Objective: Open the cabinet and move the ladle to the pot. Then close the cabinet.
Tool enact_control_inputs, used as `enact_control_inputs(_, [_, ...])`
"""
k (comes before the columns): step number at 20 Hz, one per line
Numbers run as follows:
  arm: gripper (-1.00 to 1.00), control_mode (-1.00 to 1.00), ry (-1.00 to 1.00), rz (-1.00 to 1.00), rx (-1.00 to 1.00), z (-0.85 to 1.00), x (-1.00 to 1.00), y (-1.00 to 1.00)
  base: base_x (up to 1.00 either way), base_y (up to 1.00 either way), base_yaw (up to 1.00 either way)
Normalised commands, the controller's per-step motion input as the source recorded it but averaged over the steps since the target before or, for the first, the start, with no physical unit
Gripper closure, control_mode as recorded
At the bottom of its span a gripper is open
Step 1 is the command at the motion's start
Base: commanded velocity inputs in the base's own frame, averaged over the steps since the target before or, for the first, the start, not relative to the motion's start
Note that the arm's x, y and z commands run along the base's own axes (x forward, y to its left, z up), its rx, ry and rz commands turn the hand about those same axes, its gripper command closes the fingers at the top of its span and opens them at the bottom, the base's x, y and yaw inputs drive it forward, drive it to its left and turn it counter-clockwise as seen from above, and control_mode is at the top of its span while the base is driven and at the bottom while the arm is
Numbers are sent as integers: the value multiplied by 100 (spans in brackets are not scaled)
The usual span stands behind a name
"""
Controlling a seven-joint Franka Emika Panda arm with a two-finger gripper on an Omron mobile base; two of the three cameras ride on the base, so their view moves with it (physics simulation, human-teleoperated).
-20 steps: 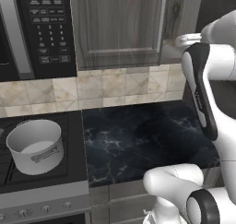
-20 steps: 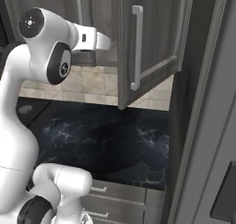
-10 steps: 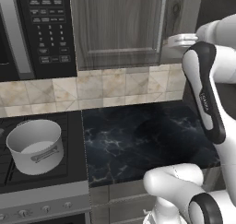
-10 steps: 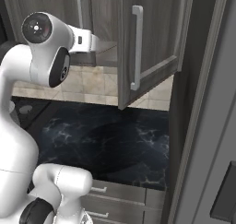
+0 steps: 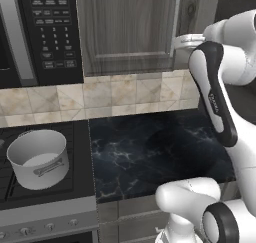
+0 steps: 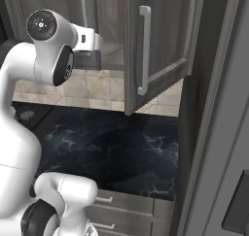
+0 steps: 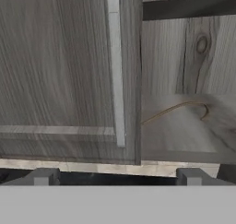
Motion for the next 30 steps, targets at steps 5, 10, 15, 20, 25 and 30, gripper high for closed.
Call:
enact_control_inputs(5, [-100, -100, 0, 0, 0, 0, 29, 11, 0, 0, 0])
enact_control_inputs(10, [-100, -100, 0, 0, 0, 0, 32, 15, 0, 0, 0])
enact_control_inputs(15, [-100, -100, 0, 0, 0, 0, 36, 3, 0, 0, 0])
enact_control_inputs(20, [-100, -100, 2, 1, 0, 0, 34, 0, 0, 0, 0])
enact_control_inputs(25, [-100, -100, 3, 0, 0, 0, 40, 0, 0, 0, 0])
enact_control_inputs(30, [-100, -100, 4, 1, 0, -1, 42, 0, 0, 0, 0])
